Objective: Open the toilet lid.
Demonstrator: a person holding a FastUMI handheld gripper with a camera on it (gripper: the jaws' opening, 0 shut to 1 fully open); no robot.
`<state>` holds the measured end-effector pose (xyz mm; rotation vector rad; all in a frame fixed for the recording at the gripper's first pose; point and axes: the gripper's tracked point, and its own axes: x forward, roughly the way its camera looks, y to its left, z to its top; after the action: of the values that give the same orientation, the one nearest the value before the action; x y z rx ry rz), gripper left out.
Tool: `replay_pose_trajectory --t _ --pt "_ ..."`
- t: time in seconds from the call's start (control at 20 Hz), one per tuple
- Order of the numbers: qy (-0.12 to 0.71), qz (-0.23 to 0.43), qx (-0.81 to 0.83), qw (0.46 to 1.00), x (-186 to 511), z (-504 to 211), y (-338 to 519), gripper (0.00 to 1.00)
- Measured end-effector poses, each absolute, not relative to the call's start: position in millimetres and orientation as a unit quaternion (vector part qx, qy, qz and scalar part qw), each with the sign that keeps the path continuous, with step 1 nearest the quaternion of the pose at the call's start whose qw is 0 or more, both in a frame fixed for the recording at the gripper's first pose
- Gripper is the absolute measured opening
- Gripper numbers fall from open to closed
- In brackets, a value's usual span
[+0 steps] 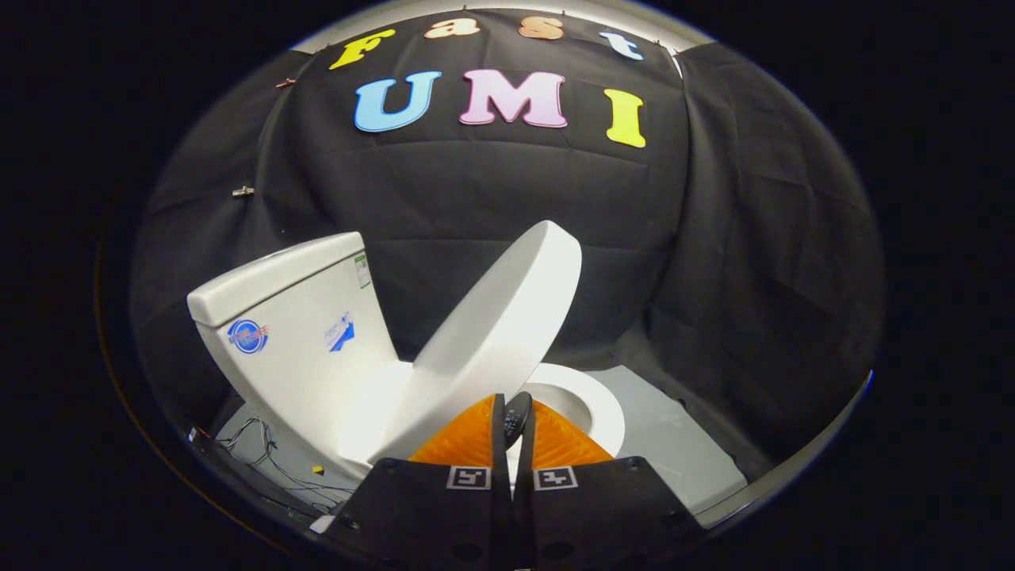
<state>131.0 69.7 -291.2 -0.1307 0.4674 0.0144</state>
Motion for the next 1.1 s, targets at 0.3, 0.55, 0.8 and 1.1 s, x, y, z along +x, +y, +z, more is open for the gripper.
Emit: replay_pose_trajectory --t 0.3,0.55,0.8,1.1 --pt "0.190 0.072 -0.092 0.975 132 -258 149 0.05" --pt "0.170 0.131 -0.113 0.970 131 -248 210 0.05" --pt "0.163 0.166 -0.120 0.965 129 -250 252 0.05" --pt "0.160 0.192 -0.137 0.959 124 -255 286 0.05"
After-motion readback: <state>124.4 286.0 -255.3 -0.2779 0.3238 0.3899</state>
